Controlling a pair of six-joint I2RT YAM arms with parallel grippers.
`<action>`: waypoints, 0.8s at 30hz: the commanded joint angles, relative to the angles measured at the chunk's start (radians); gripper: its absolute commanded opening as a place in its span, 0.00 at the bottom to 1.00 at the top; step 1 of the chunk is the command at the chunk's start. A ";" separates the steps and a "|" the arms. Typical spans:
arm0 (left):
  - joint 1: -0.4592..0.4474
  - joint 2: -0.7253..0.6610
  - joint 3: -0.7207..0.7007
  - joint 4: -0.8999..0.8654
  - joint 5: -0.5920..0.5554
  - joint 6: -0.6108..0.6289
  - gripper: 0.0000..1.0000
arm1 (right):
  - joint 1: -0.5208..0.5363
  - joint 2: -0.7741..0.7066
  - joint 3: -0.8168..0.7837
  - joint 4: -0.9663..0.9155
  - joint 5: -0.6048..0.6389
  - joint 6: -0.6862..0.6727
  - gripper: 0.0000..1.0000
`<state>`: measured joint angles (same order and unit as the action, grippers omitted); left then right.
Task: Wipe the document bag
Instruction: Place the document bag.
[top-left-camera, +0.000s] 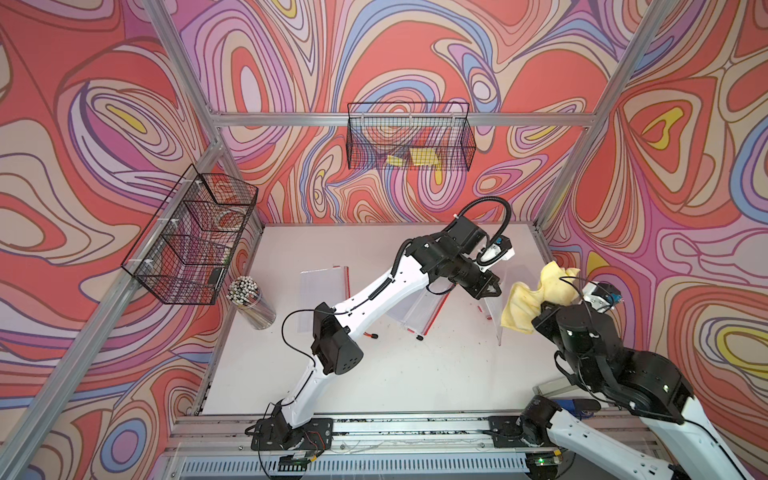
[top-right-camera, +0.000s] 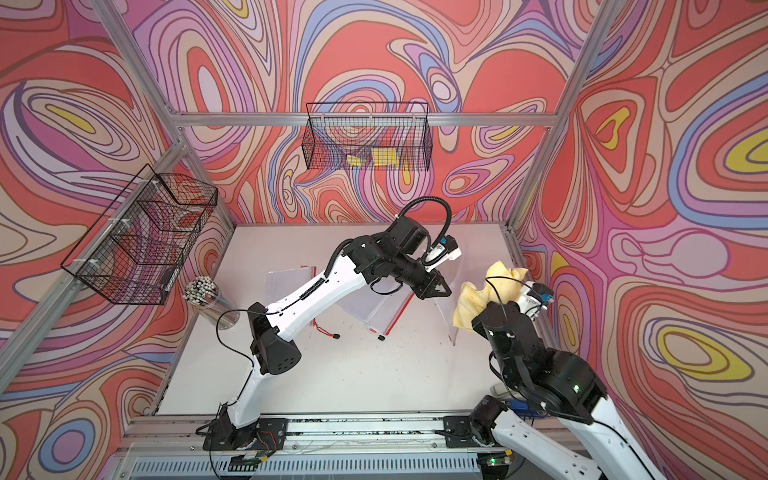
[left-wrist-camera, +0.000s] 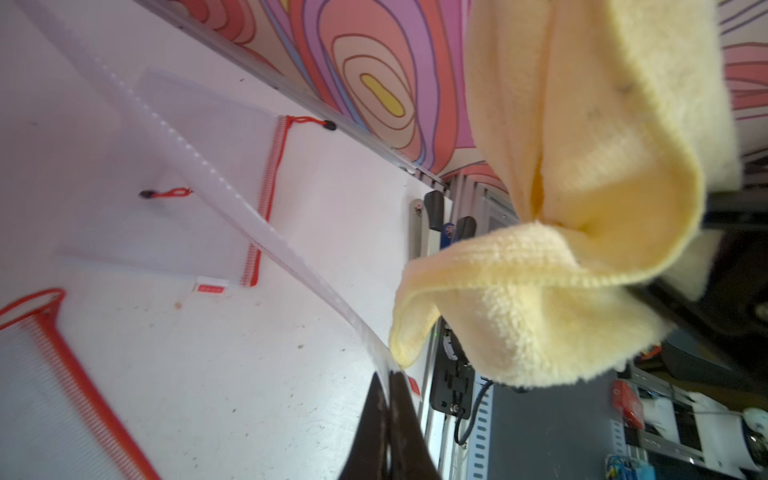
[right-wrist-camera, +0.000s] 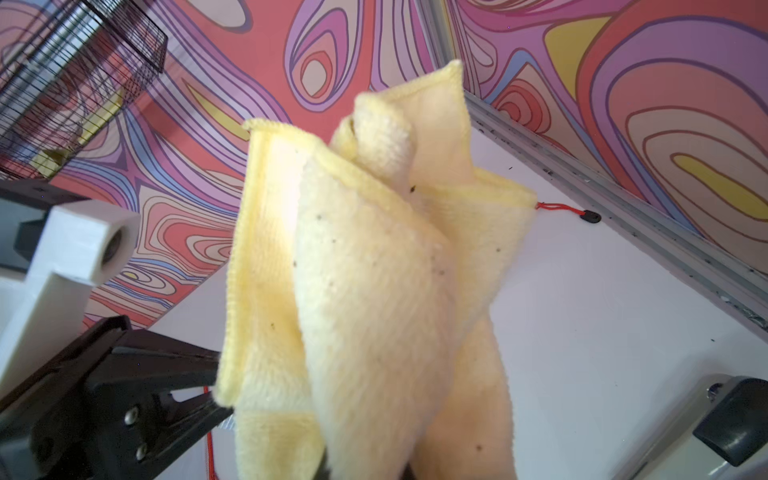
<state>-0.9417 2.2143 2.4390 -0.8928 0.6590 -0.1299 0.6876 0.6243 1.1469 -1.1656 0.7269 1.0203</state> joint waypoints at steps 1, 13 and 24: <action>0.011 0.012 -0.017 0.114 0.206 0.035 0.01 | -0.005 0.012 0.014 -0.019 0.039 -0.003 0.00; 0.207 0.425 -0.034 0.481 0.141 -0.280 0.14 | -0.004 0.075 -0.007 0.054 -0.039 -0.060 0.00; 0.225 0.371 -0.109 0.509 0.076 -0.244 0.79 | -0.005 0.114 -0.024 0.069 -0.088 -0.063 0.00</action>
<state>-0.7036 2.7117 2.4039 -0.4244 0.7925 -0.4103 0.6876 0.7132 1.1431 -1.1271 0.6559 0.9764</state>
